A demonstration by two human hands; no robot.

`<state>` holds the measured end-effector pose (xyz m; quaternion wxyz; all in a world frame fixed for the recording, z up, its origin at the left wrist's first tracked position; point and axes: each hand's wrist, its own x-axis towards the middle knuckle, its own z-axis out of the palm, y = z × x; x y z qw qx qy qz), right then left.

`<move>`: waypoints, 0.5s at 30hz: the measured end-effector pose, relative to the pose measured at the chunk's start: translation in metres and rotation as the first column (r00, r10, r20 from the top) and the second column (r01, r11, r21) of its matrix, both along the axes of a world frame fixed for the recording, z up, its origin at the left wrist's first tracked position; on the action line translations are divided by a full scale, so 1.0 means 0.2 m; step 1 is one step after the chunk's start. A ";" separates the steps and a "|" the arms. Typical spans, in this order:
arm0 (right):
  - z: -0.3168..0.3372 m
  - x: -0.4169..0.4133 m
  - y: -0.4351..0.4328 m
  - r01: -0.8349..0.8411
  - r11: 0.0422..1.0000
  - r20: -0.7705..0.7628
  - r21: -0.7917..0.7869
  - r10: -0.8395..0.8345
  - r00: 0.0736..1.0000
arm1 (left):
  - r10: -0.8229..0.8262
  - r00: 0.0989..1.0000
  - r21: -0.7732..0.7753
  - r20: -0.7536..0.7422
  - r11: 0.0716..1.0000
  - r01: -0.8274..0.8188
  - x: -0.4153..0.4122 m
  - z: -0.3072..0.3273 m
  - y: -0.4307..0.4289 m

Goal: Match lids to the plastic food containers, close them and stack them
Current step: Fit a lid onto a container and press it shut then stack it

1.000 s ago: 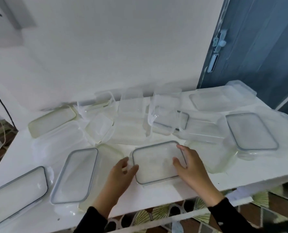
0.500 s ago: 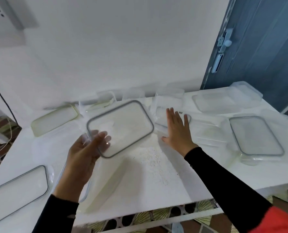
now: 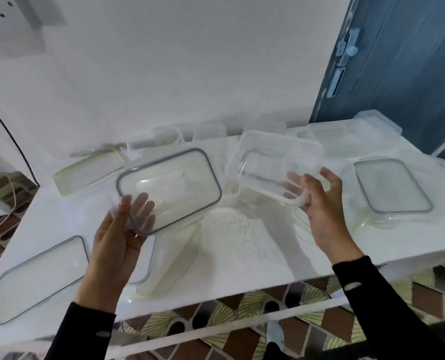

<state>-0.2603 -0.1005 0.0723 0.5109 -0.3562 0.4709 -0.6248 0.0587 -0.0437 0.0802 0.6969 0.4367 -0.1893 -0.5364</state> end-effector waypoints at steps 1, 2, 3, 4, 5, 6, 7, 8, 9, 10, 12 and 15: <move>-0.06 -0.01 0.05 -0.022 0.996 0.030 0.087 0.019 0.999 | 0.000 1.000 0.029 -0.004 1.000 0.000 0.00 -0.02 0.01; -0.11 -0.02 0.10 -0.033 0.986 0.052 0.163 0.024 0.998 | 0.002 1.000 0.053 -0.008 0.999 -0.002 0.01 -0.04 0.03; -0.16 -0.03 0.13 -0.022 0.976 0.070 0.219 0.007 0.998 | 0.004 1.000 0.069 -0.011 0.998 -0.004 0.01 -0.06 0.04; -0.20 -0.03 0.17 -0.012 0.966 0.088 0.258 -0.011 0.996 | 0.010 1.000 0.081 -0.013 0.997 -0.009 0.01 -0.08 0.06; -0.24 -0.04 0.20 -0.008 0.960 0.087 0.280 -0.017 0.996 | 0.021 1.000 0.084 -0.020 0.996 -0.020 0.01 -0.09 0.08; -0.26 -0.05 0.22 -0.014 0.955 0.060 0.298 -0.004 0.998 | 0.037 0.999 0.084 -0.030 0.996 -0.034 0.01 -0.09 0.09; -0.28 -0.05 0.24 -0.027 0.950 0.005 0.312 0.027 1.000 | 0.049 0.998 0.083 -0.044 0.996 -0.045 0.00 -0.09 0.10; -0.29 -0.04 0.26 -0.050 0.944 -0.046 0.327 0.069 0.997 | 0.055 0.997 0.084 -0.060 0.995 -0.050 -0.02 -0.09 0.11; -0.31 -0.04 0.28 -0.077 0.938 -0.093 0.338 0.115 0.989 | 0.055 0.995 0.086 -0.078 0.995 -0.048 -0.04 -0.09 0.12; -0.32 -0.02 0.30 -0.108 0.927 -0.123 0.359 0.161 0.979 | 0.041 0.995 0.089 -0.085 0.995 -0.034 -0.06 -0.10 0.13; -0.32 0.01 0.31 -0.148 0.910 -0.157 0.386 0.223 0.962 | -0.014 0.997 0.106 -0.073 0.994 0.022 -0.12 -0.12 0.15; -0.31 0.01 0.29 -0.141 0.930 -0.289 0.339 0.246 0.925 | -0.084 0.995 0.160 -0.051 0.983 0.091 -0.24 -0.17 0.17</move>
